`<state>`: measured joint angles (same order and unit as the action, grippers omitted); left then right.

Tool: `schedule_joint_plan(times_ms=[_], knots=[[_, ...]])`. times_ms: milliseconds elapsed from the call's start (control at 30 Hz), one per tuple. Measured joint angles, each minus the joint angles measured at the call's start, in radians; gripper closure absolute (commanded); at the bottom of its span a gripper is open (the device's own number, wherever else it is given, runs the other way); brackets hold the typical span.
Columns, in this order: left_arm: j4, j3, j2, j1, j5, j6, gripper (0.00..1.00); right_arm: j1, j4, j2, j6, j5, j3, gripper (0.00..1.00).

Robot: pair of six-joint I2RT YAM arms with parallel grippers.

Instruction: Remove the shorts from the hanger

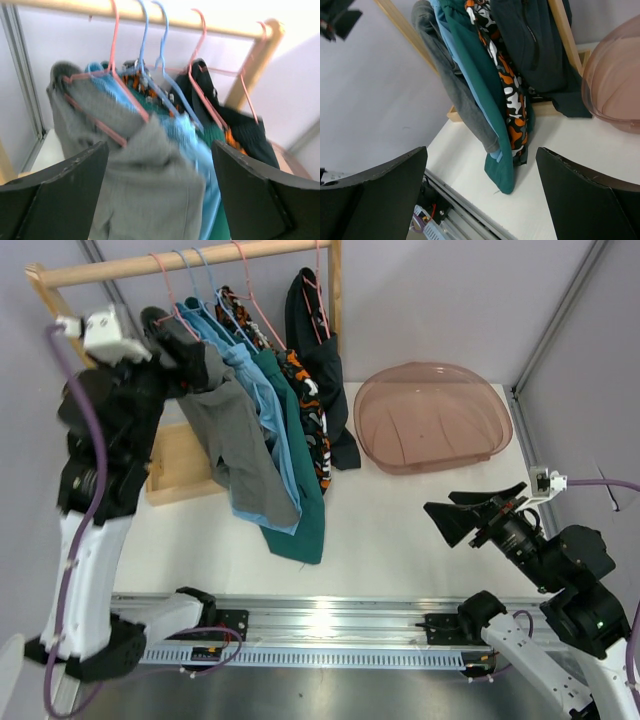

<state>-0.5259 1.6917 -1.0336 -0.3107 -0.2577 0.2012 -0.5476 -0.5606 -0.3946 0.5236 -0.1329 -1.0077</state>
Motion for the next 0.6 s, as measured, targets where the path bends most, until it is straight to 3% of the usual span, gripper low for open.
schedule_joint_plan(times_ms=[67, 200, 300, 600], knots=[[0.029, 0.072, -0.094, 0.008, -0.010, 0.001, 0.21, 0.000, -0.011, 0.012, 0.001, 0.007, 0.010, 0.01], [0.048, 0.154, -0.262, 0.056, -0.008, 0.028, 0.42, 0.000, -0.052, 0.044, 0.002, 0.032, 0.016, 0.01], [0.035, 0.209, -0.364, 0.125, 0.007, 0.077, 0.49, 0.000, -0.085, 0.058, 0.001, 0.049, 0.014, 0.01], [0.058, 0.232, -0.439, 0.269, 0.087, 0.170, 0.46, 0.000, -0.169, 0.060, -0.005, 0.082, -0.015, 0.01]])
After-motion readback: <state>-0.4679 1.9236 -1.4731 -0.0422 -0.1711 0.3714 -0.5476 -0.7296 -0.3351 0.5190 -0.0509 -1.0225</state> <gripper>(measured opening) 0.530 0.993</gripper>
